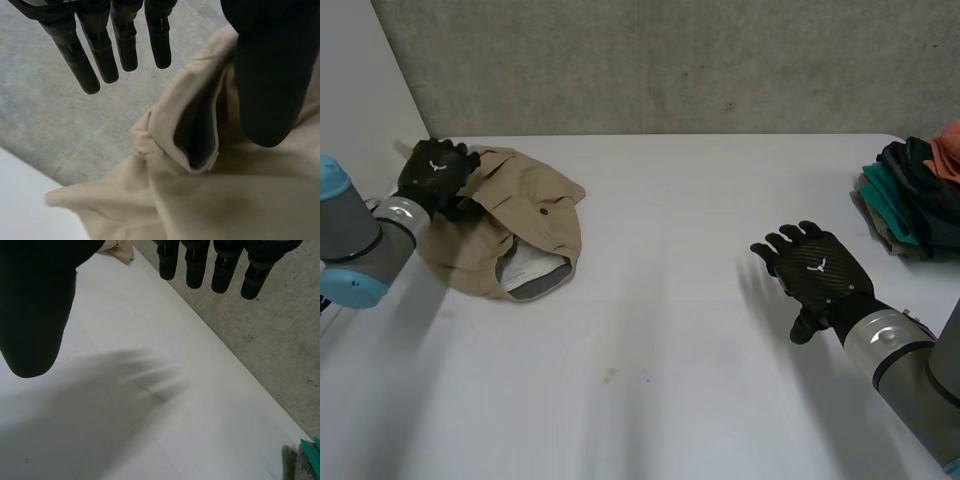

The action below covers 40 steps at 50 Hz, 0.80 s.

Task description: Fold the laundry.

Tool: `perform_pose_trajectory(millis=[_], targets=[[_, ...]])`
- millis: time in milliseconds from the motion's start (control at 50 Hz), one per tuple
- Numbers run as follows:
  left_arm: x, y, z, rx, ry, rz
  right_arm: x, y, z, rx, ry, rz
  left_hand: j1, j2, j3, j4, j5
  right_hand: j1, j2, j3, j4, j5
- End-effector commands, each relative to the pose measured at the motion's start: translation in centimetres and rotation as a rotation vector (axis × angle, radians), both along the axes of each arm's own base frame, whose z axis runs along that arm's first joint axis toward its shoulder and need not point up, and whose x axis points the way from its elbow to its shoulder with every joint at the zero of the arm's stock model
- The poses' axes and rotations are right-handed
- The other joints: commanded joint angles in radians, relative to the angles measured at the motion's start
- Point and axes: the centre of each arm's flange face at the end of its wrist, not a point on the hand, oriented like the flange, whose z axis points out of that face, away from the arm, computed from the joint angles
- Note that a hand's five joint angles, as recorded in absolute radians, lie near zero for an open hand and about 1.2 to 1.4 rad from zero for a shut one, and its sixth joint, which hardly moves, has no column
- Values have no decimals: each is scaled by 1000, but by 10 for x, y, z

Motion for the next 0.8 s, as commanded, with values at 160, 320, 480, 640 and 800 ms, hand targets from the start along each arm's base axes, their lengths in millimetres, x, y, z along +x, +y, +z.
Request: perform_pose_trajectory(millis=[160,320,480,640,800], targets=[[-17,-24,-30,-82,76,-90,-3,-2,-1,4,2,-19,988,1005,993,1012,1019,-51,-40,-41,-42,-49],[-62,21,60,-155,237,-59,-4,-3,0,0,1,-29,988,1005,993,1012,1019,-51,-40,-41,-42,-49],[-151,134,132,-86,471,-351,-12,-9,6,-22,9,-119,988,1005,993,1012,1019,-51,-40,-41,-42,-49],[-243,227,100,76,485,-617,-26,-18,29,-59,-62,-270,988,1005,993,1012,1019,-51,-40,-41,-42,-49],[-281,254,32,225,413,-684,-35,-27,36,-54,-139,-317,119,136,124,143,151,-51,-40,-41,-42,-49]])
